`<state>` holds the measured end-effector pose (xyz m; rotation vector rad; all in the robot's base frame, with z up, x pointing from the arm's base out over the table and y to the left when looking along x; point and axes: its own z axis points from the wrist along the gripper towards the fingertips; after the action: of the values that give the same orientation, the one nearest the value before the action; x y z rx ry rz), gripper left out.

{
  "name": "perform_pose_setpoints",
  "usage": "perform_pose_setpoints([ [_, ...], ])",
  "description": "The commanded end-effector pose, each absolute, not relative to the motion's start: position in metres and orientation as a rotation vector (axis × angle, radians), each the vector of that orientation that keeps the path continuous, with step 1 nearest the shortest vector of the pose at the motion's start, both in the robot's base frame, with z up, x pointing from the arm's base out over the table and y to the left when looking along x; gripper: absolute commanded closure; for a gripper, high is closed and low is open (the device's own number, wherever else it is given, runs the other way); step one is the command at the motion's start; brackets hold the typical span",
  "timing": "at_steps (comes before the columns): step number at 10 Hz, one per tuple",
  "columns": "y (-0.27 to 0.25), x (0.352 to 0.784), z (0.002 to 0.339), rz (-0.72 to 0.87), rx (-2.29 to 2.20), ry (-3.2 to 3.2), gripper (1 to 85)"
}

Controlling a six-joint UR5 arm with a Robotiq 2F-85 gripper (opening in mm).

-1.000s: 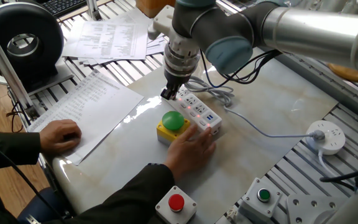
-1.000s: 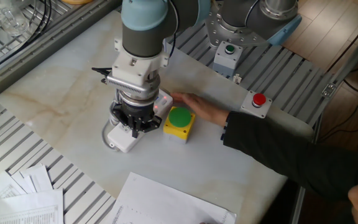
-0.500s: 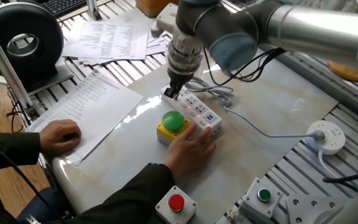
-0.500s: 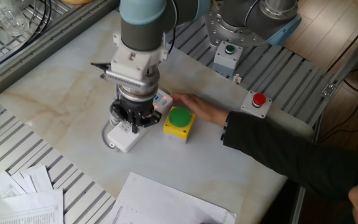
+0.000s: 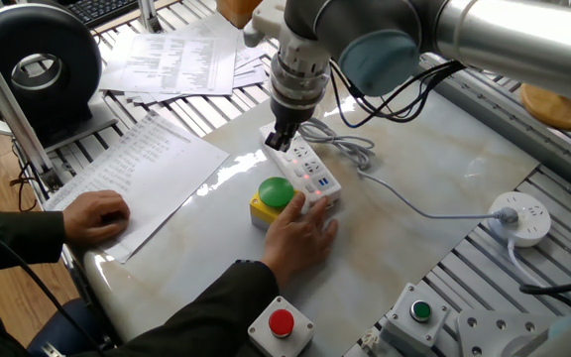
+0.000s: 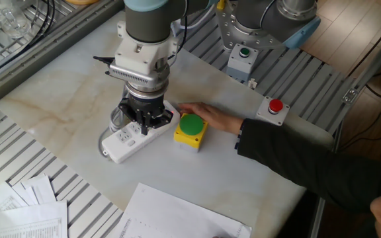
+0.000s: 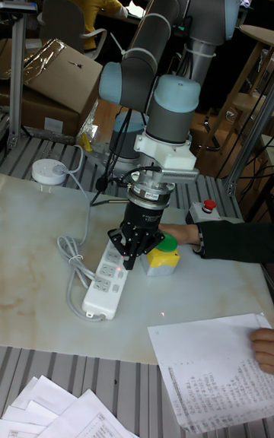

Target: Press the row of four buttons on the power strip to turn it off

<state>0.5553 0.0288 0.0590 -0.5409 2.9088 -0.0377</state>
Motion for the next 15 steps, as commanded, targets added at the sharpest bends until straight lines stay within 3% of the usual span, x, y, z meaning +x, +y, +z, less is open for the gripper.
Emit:
perform_pose_setpoints([
  [1, 0.023, 0.564, 0.050, -0.043, -0.553, 2.887, 84.7],
  [12, 0.023, 0.566, 0.025, -0.012, -0.532, 2.849, 84.7],
  [15, 0.019, 0.557, 0.034, -0.008, -0.543, 2.859, 84.7],
])
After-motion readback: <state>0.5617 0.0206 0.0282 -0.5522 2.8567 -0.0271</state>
